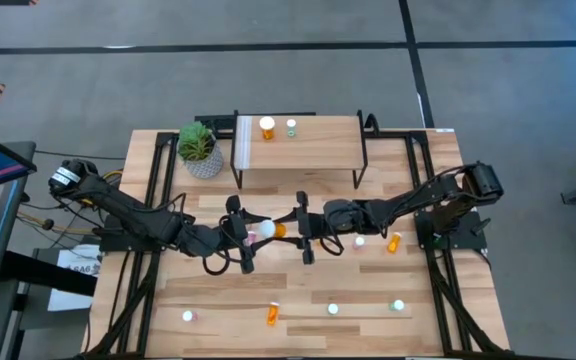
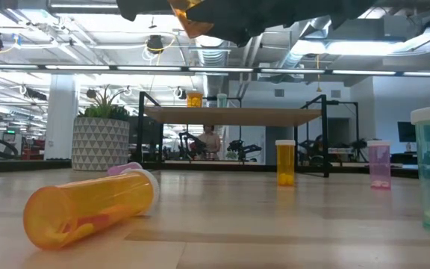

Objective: Pick and place medicine bottles onto shelf by color
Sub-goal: Put the big orange pill bottle on the shelf aligned with the other big orange pill bottle

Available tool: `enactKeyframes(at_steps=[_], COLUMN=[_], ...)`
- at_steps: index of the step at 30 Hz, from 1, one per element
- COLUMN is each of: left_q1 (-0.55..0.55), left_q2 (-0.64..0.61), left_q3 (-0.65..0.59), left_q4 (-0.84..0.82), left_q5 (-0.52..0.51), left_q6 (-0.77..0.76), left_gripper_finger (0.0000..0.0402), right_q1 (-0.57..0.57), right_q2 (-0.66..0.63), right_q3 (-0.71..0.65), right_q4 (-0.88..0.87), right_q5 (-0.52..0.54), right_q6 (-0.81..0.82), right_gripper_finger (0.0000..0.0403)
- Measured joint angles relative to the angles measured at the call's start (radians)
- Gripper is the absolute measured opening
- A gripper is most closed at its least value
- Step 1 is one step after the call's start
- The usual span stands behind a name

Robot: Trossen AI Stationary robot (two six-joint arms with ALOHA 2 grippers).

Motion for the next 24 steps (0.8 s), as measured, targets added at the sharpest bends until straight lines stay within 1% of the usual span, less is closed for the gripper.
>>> enactKeyframes(at_steps=[7, 14, 18, 24], left_q1=[0.000, 0.003, 0.012, 0.021], left_q2=[0.000, 0.000, 0.000, 0.000], left_q3=[0.000, 0.000, 0.002, 0.036], left_q4=[0.000, 0.000, -0.006, -0.052], left_q5=[0.003, 0.008, 0.017, 0.042], left_q6=[0.000, -0.043, -0.047, -0.058], left_gripper_finger=[0.0193, 0.0191, 0.0191, 0.0191], right_q1=[0.000, 0.007, 0.004, -0.001], right_q2=[0.000, 0.000, 0.000, 0.000], right_q3=[0.000, 0.000, 0.000, 0.000], right_q4=[-0.001, -0.002, -0.005, -0.004], right_q5=[0.000, -0.003, -0.003, -0.001], right_q6=[-0.001, 0.030, 0.047, 0.091], right_gripper_finger=[0.0193, 0.0195, 0.0208, 0.0239])
